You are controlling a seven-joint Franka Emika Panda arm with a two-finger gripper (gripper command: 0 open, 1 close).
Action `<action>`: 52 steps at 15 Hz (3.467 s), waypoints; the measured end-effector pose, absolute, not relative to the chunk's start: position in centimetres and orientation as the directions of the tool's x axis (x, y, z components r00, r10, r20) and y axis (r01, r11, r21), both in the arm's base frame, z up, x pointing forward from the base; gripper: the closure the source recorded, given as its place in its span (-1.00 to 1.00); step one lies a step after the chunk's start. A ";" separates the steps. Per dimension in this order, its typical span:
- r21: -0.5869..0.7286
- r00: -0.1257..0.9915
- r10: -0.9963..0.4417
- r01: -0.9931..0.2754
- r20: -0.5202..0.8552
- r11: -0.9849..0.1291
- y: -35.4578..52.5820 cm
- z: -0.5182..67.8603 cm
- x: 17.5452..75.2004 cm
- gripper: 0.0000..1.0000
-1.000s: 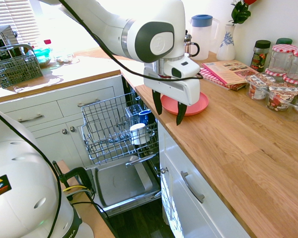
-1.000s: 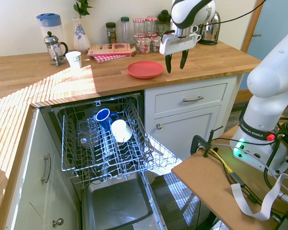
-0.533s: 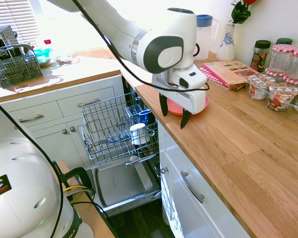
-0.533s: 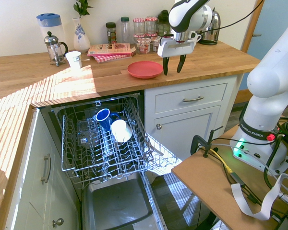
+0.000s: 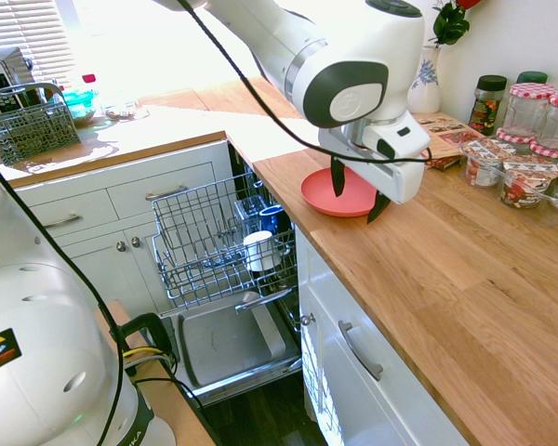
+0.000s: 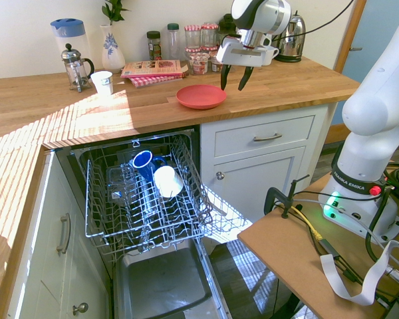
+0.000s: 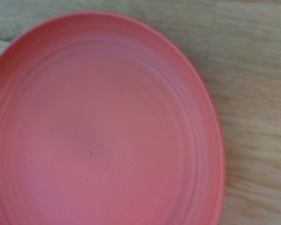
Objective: Put the plate in the dishwasher
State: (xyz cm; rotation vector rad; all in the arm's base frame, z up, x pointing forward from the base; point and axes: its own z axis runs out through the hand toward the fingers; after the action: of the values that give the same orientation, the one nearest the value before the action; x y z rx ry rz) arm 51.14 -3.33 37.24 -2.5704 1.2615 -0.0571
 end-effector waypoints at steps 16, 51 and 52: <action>-0.361 0.651 -0.724 -0.748 -0.229 -0.558 -4.7 32.6 56.9 1.00; 0.322 0.937 0.001 -0.119 0.348 -0.939 56.3 31.2 34.7 1.00; 0.363 0.923 0.054 -0.096 0.381 -0.927 56.9 30.8 33.7 1.00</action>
State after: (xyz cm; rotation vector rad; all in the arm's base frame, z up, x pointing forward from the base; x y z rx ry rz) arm 33.65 56.93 30.77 -3.4547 0.0389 -0.7046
